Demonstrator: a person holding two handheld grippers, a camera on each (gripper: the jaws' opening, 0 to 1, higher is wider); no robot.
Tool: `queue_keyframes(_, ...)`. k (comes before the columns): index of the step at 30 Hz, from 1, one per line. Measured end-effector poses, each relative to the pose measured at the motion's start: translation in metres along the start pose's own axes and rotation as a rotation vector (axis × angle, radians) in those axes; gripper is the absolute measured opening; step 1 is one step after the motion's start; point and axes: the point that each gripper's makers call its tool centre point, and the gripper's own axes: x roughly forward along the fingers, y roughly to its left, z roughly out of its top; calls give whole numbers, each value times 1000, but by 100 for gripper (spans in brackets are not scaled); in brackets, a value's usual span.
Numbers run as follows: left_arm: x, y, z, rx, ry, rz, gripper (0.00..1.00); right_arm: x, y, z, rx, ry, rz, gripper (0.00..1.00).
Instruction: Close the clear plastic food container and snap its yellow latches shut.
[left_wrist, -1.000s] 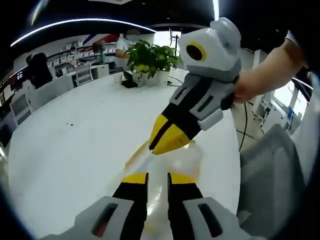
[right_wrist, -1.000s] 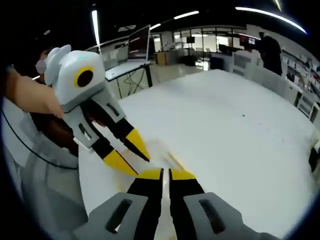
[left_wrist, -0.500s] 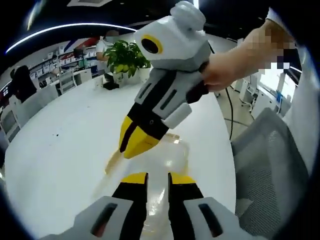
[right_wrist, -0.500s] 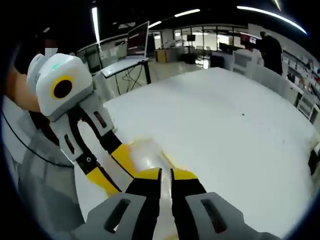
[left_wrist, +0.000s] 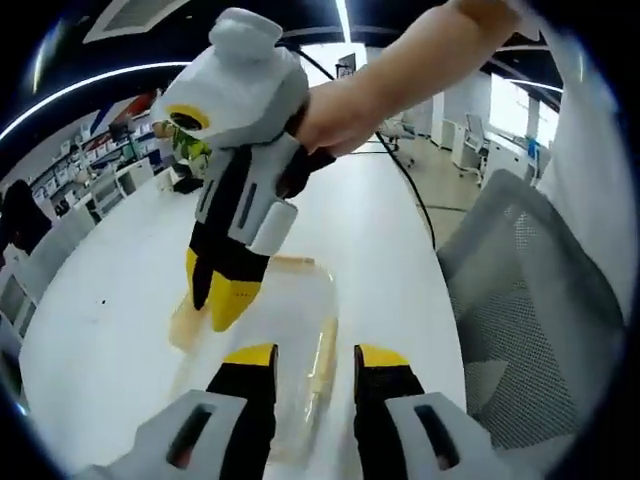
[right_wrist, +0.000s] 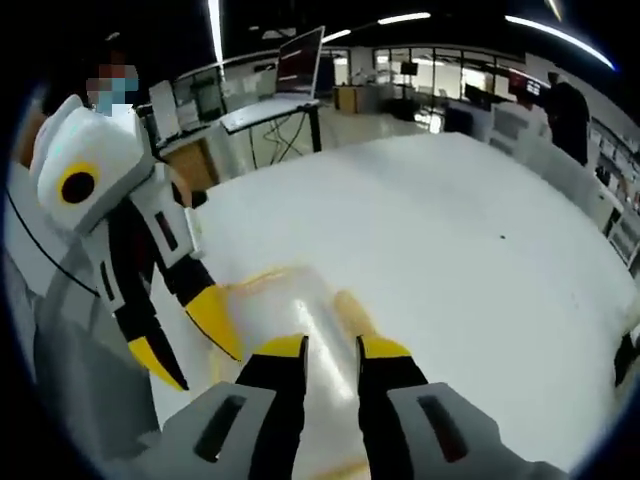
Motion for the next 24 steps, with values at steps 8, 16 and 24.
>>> queue_keyframes(8, 6, 1, -1, 56, 14, 36, 24, 7, 1, 4, -56, 42, 89, 25)
queue_keyframes(16, 11, 6, -2, 111, 32, 72, 24, 14, 5, -2, -74, 134, 230, 29)
queue_keyframes(24, 16, 9, -7, 187, 67, 96, 24, 20, 7, -9, -58, 235, 388, 34)
